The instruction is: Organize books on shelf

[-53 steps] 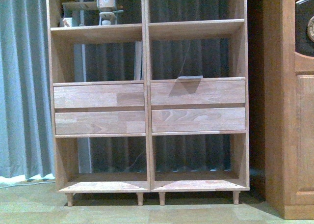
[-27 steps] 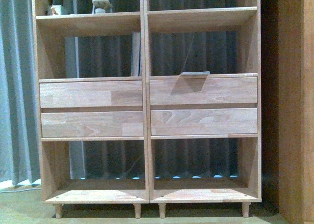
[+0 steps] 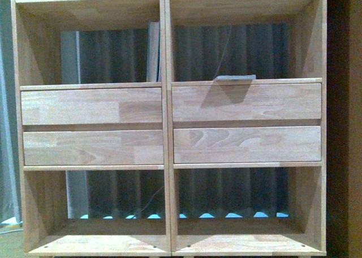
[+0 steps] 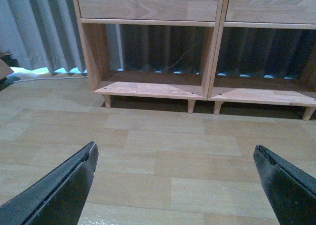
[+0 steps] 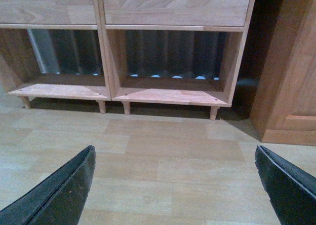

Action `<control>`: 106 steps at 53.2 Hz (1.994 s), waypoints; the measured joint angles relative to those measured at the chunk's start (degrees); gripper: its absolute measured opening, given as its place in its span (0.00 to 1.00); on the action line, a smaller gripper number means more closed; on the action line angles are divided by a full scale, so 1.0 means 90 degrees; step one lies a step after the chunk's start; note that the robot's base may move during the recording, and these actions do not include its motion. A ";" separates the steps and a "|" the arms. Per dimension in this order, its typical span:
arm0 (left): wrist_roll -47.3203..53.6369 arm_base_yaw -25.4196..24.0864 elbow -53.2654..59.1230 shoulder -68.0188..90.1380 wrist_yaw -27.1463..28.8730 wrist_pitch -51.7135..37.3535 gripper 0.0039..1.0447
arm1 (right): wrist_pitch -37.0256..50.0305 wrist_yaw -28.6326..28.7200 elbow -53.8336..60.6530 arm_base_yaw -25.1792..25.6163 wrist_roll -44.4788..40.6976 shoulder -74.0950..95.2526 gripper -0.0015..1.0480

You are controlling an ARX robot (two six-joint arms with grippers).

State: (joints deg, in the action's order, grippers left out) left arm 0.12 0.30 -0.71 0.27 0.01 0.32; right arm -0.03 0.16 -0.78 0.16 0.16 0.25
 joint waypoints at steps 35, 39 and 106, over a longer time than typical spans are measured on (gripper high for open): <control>0.0000 0.0000 0.0000 -0.0002 0.0002 0.0000 0.93 | 0.0000 0.0000 0.0000 0.0000 0.0000 0.0000 0.93; 0.0000 0.0000 0.0000 0.0000 0.0000 0.0000 0.93 | 0.0000 -0.0002 0.0000 0.0000 0.0000 0.0000 0.93; 0.0000 0.0000 0.0000 -0.0005 0.0000 0.0000 0.93 | 0.0000 -0.0002 0.0000 0.0000 0.0000 0.0000 0.93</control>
State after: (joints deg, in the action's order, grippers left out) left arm 0.12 0.30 -0.71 0.23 0.01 0.32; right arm -0.03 0.14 -0.78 0.16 0.16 0.25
